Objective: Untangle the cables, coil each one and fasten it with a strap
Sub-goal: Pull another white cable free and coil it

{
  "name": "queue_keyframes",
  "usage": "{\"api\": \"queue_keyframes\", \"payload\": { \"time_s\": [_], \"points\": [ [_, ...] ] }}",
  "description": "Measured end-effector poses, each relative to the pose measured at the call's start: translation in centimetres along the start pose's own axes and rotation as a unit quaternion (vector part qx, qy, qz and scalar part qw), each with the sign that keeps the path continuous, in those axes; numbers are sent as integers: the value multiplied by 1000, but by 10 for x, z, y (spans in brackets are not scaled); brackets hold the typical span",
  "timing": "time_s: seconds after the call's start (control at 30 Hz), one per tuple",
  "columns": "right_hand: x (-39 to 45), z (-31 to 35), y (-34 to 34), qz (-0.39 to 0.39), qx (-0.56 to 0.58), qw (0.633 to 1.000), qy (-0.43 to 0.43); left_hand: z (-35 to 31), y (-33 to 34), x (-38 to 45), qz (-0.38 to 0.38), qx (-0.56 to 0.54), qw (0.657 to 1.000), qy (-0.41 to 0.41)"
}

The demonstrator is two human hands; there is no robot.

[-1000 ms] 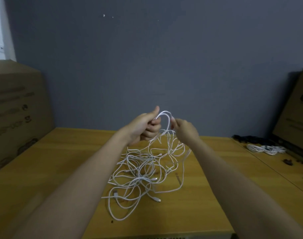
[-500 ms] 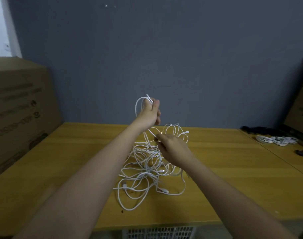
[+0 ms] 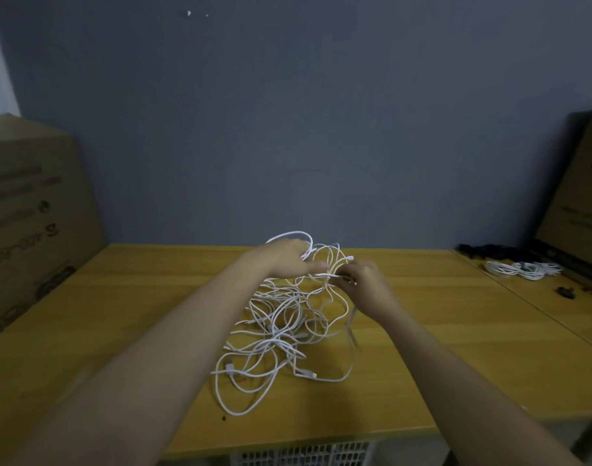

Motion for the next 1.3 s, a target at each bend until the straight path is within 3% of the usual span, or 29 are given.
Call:
{"api": "queue_keyframes", "payload": {
  "time_s": [0.1, 0.2, 0.33, 0.5, 0.67, 0.73, 1.0, 1.07, 1.17, 1.23, 1.3],
  "points": [
    [0, -8, -17, -71, -25, 997, 17, -7, 0, -5, 36, -73, 996, 47],
    [-1, -6, -31, -119, -16, 993, 8, -9, -12, -15, 30, -217, 973, 71],
    [0, 15, -44, -169, 0, 985, -43, 0, -29, -18, -12, -450, 892, 45],
    [-7, 27, -57, -236, 134, 962, -34, 16, -43, -22, -98, -594, 798, 18],
    [-10, 0, -60, -257, 293, 917, 89, 27, -47, -28, -129, -641, 756, 16],
    [-11, -17, -55, -253, 305, 906, 146, 32, -51, -31, -145, -651, 745, 15],
    [-49, -89, -37, -213, 96, 911, 339, 64, -76, -41, -219, -690, 690, -7],
    [-51, -90, -31, -195, 109, 915, 336, 67, -78, -43, -225, -666, 711, -17],
    [-35, -68, -18, -121, 153, 939, 285, 58, -69, -42, -200, -603, 772, -26],
    [-20, -41, -17, -98, 122, 963, 220, 48, -62, -39, -187, -587, 787, -29],
    [-7, -6, -23, -122, 101, 978, 135, 37, -55, -34, -180, -568, 802, -37]
  ]
}}
Point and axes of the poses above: each hand's wrist, its own x-axis towards the middle knuckle, its own y-axis out of the palm, z = x × y, the point moved 8 cm from there along x, towards the middle knuckle, and after that the axes turned 7 degrees about -y, right-handed, at the moved point
